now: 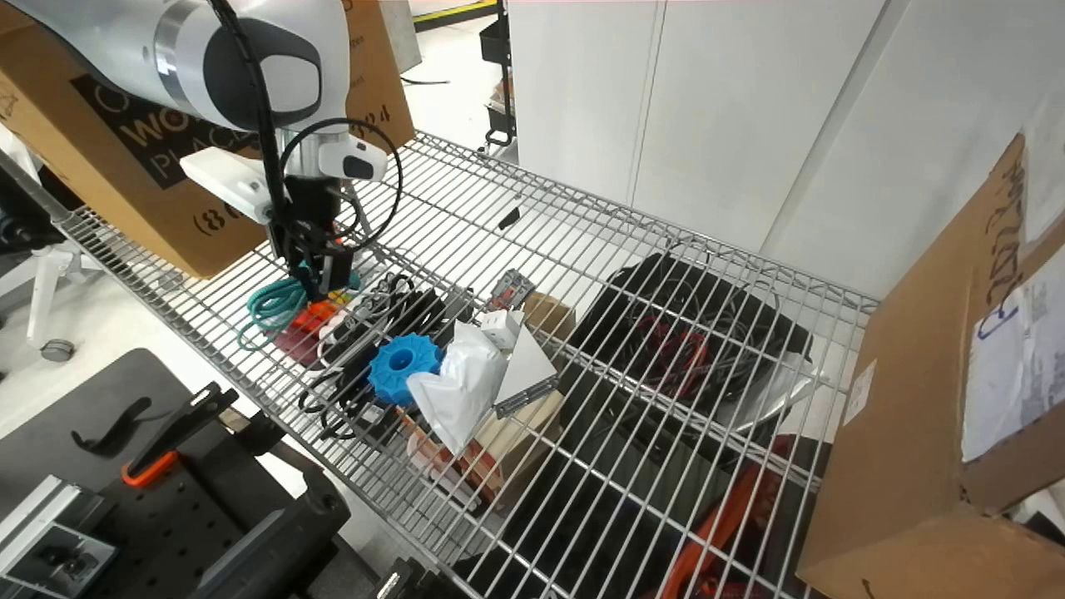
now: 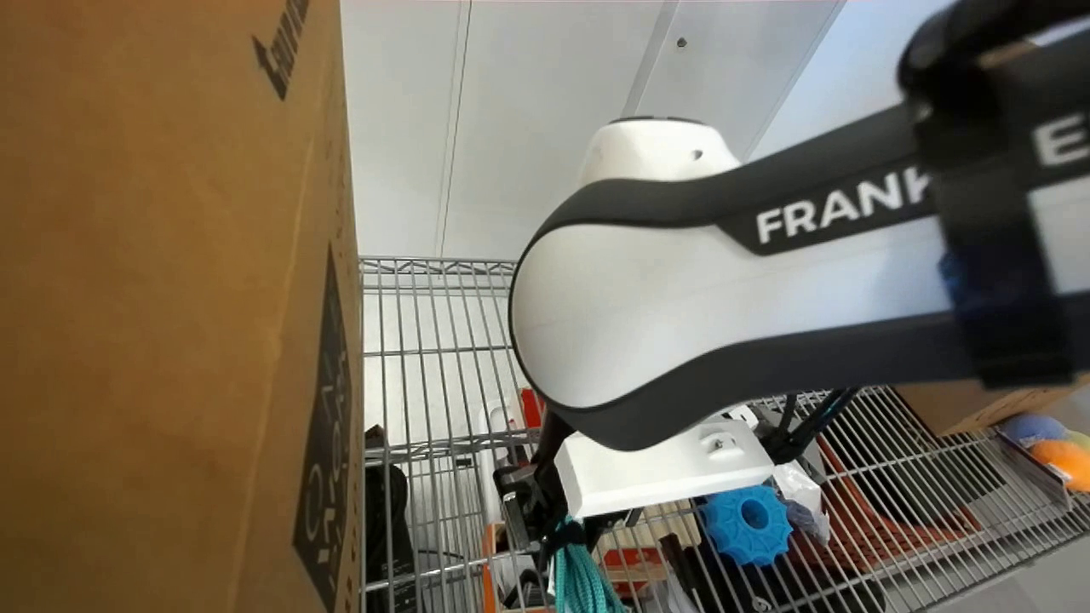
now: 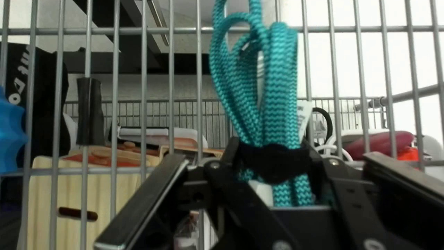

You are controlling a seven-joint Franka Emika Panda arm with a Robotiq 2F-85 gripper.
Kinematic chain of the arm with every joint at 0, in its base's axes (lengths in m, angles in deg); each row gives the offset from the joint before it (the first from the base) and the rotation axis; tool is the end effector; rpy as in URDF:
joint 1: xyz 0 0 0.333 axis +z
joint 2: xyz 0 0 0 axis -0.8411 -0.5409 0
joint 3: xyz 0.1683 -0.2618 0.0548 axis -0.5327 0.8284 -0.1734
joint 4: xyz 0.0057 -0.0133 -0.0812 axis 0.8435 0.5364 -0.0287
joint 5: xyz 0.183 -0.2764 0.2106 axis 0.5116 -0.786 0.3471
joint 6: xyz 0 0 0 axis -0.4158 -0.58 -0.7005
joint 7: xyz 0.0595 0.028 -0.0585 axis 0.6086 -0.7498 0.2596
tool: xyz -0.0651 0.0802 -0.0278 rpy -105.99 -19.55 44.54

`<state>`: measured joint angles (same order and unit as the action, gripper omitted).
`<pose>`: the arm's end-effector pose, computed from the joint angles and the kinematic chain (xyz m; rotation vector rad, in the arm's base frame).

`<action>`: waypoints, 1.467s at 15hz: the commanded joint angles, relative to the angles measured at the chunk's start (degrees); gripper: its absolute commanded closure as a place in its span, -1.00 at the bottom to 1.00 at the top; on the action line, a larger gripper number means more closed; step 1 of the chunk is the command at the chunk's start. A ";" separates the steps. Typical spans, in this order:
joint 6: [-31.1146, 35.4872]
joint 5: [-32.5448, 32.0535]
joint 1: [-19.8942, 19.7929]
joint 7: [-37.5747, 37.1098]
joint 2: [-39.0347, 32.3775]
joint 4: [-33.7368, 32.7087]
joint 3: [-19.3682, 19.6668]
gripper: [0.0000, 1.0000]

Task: Move the blue cable to the right

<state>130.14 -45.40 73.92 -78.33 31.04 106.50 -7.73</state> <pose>0.5720 0.2409 0.0805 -3.0597 -0.0990 0.6523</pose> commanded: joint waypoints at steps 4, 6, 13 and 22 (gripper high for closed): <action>6.28 -0.83 -1.09 0.18 9.55 6.97 1.20 0.92; 6.99 -1.27 -1.17 -0.42 11.48 8.97 2.14 0.87; 11.35 -0.99 -2.75 -5.23 20.04 21.81 5.63 0.87; 12.14 -12.90 -3.88 -17.49 31.43 33.35 14.60 0.87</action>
<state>142.56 -53.61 70.55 -91.14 57.15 136.15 5.00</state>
